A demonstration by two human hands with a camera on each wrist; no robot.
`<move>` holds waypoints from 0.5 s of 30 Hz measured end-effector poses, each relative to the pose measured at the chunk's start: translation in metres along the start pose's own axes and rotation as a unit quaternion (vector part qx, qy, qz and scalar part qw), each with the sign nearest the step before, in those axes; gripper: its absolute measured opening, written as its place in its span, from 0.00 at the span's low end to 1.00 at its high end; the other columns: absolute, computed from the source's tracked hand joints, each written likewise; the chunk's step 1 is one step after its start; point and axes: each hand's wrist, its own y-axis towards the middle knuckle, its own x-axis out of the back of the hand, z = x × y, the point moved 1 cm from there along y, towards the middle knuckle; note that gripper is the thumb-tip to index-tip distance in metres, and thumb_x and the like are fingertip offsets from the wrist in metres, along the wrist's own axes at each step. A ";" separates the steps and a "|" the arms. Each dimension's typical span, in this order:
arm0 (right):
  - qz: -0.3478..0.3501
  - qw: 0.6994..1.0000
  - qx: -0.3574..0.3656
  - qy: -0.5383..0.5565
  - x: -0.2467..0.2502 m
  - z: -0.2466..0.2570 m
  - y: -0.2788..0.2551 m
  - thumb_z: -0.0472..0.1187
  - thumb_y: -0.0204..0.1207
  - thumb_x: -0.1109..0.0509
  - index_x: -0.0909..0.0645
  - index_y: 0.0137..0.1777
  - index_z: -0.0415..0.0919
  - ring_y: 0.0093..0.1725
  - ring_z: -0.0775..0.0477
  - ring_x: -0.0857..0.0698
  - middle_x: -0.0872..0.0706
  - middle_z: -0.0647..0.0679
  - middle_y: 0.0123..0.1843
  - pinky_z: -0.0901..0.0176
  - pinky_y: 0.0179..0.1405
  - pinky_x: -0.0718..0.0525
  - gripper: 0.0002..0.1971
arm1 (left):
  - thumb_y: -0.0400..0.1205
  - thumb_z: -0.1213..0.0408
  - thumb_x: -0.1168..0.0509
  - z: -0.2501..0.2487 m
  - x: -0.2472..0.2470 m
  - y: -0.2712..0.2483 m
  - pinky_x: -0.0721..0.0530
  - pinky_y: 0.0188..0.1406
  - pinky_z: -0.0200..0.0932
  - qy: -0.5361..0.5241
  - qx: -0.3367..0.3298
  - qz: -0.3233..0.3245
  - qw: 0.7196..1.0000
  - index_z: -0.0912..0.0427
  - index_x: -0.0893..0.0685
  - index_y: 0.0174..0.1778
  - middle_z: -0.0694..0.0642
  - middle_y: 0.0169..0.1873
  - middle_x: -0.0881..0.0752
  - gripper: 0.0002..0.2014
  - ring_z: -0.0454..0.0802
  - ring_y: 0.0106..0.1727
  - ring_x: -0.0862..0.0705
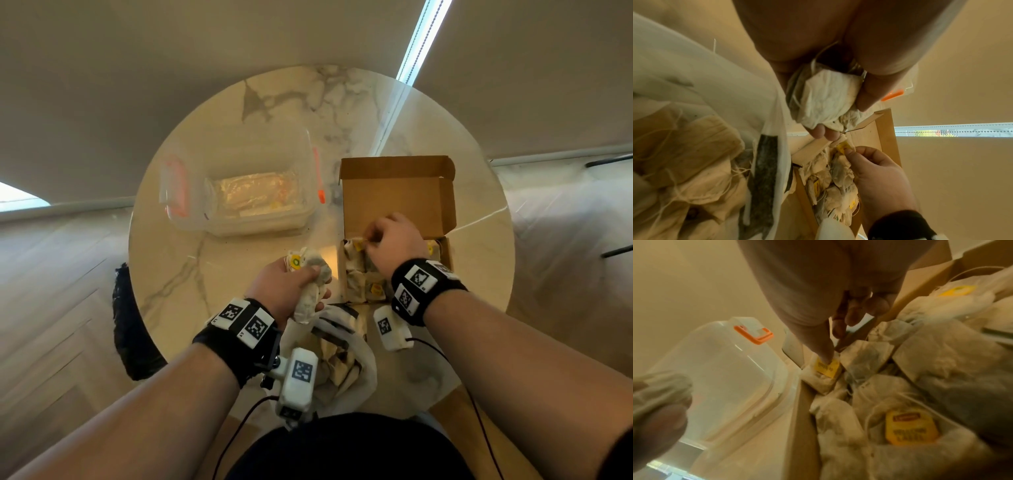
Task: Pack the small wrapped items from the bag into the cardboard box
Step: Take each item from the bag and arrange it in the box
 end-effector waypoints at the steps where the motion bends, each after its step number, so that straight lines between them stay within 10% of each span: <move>1: 0.009 1.000 0.010 0.006 0.001 0.001 -0.001 0.47 0.79 0.25 0.15 0.51 0.55 0.61 0.46 0.19 0.20 0.53 0.57 0.48 0.62 0.15 0.04 | 0.88 0.68 0.31 0.000 0.002 -0.001 0.07 0.40 0.53 -0.001 -0.003 -0.002 1.000 0.68 0.14 0.61 0.69 0.50 0.06 0.09 0.59 0.41 0.07; 8: -0.006 0.969 0.012 0.248 0.015 -0.003 -0.038 0.39 0.78 0.26 0.17 0.47 0.50 0.46 0.45 0.12 0.11 0.48 0.47 0.52 0.46 0.08 0.05 | 0.88 0.68 0.30 0.006 0.012 -0.002 0.07 0.45 0.56 -0.019 -0.004 -0.019 1.000 0.65 0.14 0.61 0.65 0.47 0.05 0.08 0.60 0.44 0.06; 15: 0.003 0.972 -0.025 0.233 -0.009 -0.002 -0.035 0.40 0.84 0.27 0.16 0.59 0.58 0.42 0.48 0.09 0.09 0.55 0.52 0.47 0.46 0.06 0.11 | 0.87 0.68 0.30 0.010 0.023 -0.009 0.09 0.53 0.62 -0.023 -0.002 -0.026 0.999 0.66 0.14 0.62 0.66 0.48 0.05 0.09 0.60 0.45 0.07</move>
